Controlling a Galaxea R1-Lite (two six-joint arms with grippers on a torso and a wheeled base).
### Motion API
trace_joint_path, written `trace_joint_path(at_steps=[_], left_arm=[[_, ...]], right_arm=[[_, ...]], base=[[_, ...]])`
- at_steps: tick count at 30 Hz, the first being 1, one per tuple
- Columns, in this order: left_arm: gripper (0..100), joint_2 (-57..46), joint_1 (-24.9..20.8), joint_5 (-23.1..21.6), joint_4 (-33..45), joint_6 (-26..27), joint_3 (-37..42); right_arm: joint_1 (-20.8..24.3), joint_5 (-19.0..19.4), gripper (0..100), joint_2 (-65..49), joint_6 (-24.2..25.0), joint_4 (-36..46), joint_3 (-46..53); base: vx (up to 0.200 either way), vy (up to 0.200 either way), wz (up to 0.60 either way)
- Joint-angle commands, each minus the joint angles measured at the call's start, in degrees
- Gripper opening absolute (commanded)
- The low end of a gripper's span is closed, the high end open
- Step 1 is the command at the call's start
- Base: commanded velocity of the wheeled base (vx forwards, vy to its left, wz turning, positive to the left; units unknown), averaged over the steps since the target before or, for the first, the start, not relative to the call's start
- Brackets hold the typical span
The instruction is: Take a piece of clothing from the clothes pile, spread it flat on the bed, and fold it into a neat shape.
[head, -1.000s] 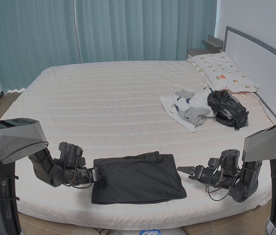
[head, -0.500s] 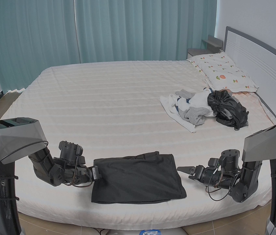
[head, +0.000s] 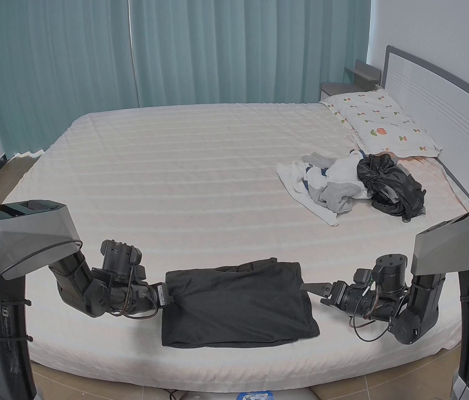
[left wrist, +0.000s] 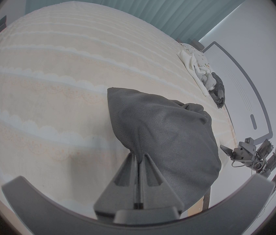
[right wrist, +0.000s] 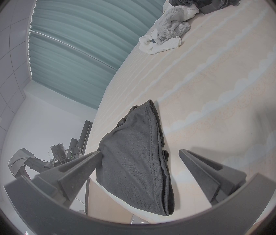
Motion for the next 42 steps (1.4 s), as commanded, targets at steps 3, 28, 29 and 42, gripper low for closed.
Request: trace_joint_path(at_steps=[3, 28, 29, 42], left_arm=[[0, -0.07, 0.08, 0.01, -0.02, -0.01, 0.3], [0, -3.67, 1.49, 0.19, 0.15, -2.65, 5.13], [0, -3.67, 1.58, 0.1, 0.15, -2.65, 5.13], [0, -3.14, 1.58, 0.19, 0.15, -2.56, 5.22]], right_arm=[[0.0, 0.12, 100, 0.08, 0.0, -0.01, -0.01], [0.09, 0.03, 100, 0.17, 0.0, -0.01, -0.1], [0.09, 0.03, 100, 0.17, 0.0, -0.01, -0.1], [0.09, 0.12, 100, 0.17, 0.0, -0.01, -0.01]], base=[[0.0, 0.2, 0.0], [0.0, 0.2, 0.0], [0.0, 0.2, 0.0], [-0.031, 0.077, 0.0]])
